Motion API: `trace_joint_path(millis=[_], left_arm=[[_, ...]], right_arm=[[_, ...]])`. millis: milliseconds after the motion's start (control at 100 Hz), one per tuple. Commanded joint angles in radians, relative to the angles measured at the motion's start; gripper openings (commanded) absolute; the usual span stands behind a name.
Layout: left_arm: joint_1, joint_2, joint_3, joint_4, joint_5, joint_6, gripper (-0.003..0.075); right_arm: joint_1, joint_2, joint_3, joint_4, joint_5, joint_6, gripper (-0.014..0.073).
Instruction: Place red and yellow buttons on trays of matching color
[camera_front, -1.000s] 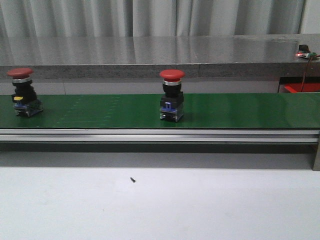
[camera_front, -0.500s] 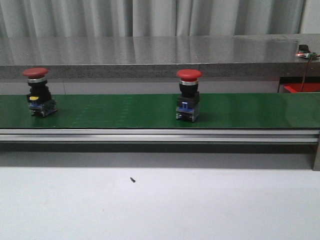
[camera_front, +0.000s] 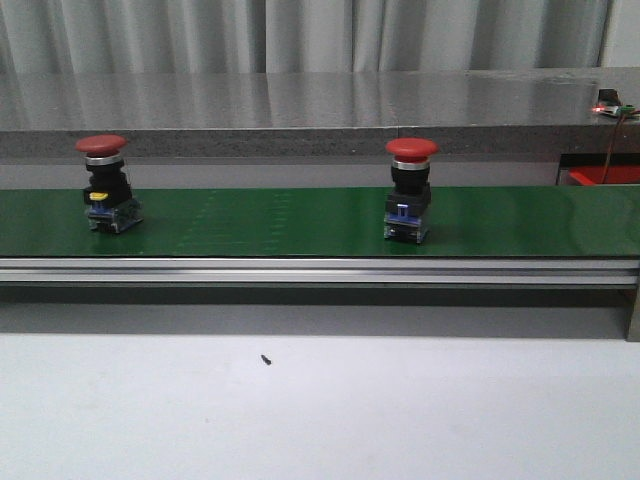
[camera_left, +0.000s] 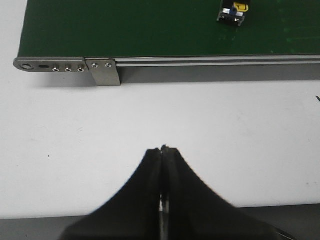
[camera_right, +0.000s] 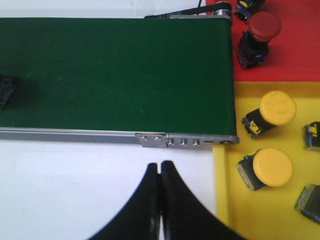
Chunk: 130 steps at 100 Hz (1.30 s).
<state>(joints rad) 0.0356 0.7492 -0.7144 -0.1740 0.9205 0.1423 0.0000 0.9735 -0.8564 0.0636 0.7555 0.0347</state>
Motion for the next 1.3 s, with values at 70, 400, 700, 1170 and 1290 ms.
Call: trace_joint_path(millis=[70, 400, 700, 1170, 1290], left_arm=[[-0.006, -0.004, -0.026, -0.016, -0.048, 0.001, -0.0019], [-0.006, -0.004, -0.026, -0.016, -0.048, 0.001, -0.002], [-0.006, -0.004, -0.026, -0.016, -0.048, 0.001, -0.0019], [-0.006, -0.004, -0.026, -0.016, -0.048, 0.001, -0.002], [-0.006, -0.004, -0.026, -0.016, -0.048, 0.001, -0.002]], right_arm=[[0.027, 0.079, -0.101, 0.017, -0.034, -0.02, -0.0067], [0.123, 0.268, -0.312, 0.018, 0.074, -0.02, 0.0306], [0.187, 0.459, -0.479, 0.018, 0.158, -0.006, 0.0627], [0.277, 0.65, -0.666, 0.049, 0.281, -0.005, 0.0627], [0.281, 0.68, -0.668, 0.05, 0.278, -0.005, 0.0627]])
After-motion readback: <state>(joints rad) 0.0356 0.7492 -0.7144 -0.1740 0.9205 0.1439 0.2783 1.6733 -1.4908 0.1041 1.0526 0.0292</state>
